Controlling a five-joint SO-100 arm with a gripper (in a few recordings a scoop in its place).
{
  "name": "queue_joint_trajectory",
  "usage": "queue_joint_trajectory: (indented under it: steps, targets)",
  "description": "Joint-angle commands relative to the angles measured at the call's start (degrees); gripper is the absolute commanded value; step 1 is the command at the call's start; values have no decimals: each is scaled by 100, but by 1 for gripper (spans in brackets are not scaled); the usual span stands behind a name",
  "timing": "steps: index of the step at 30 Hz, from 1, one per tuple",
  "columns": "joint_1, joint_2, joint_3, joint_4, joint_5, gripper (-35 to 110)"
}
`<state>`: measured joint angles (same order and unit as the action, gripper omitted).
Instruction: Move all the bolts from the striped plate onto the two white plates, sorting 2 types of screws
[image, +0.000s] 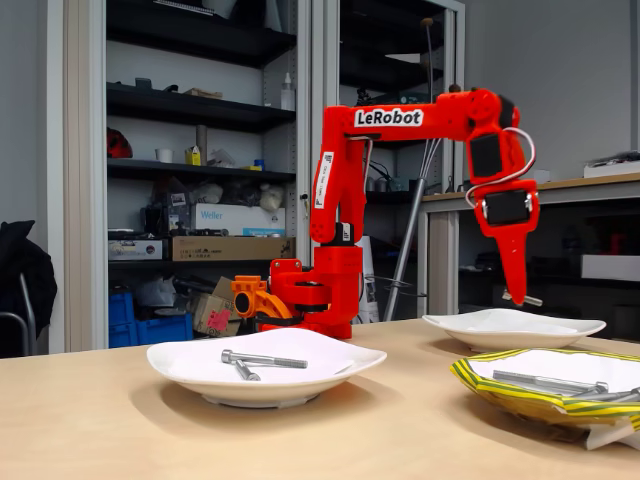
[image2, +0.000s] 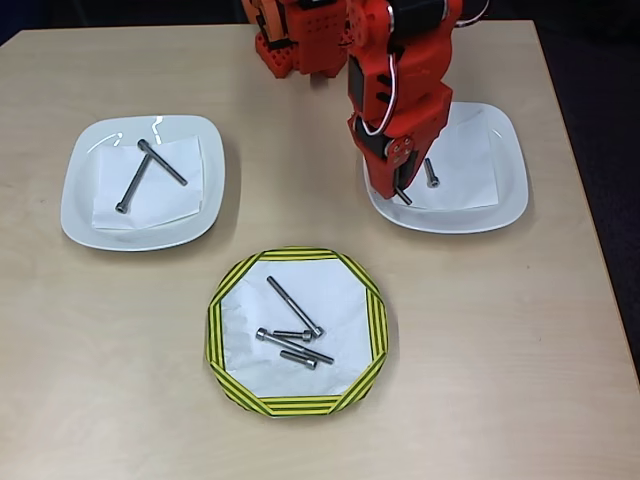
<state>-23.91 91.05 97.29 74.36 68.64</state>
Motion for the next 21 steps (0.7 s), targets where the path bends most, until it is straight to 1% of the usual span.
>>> queue_joint_trajectory:
  steps: [1,7,15,19,21]
  targets:
    - [-439,967,993,-633,246,0]
    - [-932,1784,2057,-1441,457,0]
    - [-1468,2417,2681,-1837,782,0]
    - [-1591,2505,2742,-2004,765,8]
    - [-1608,2514,2760,-2030,765,10]
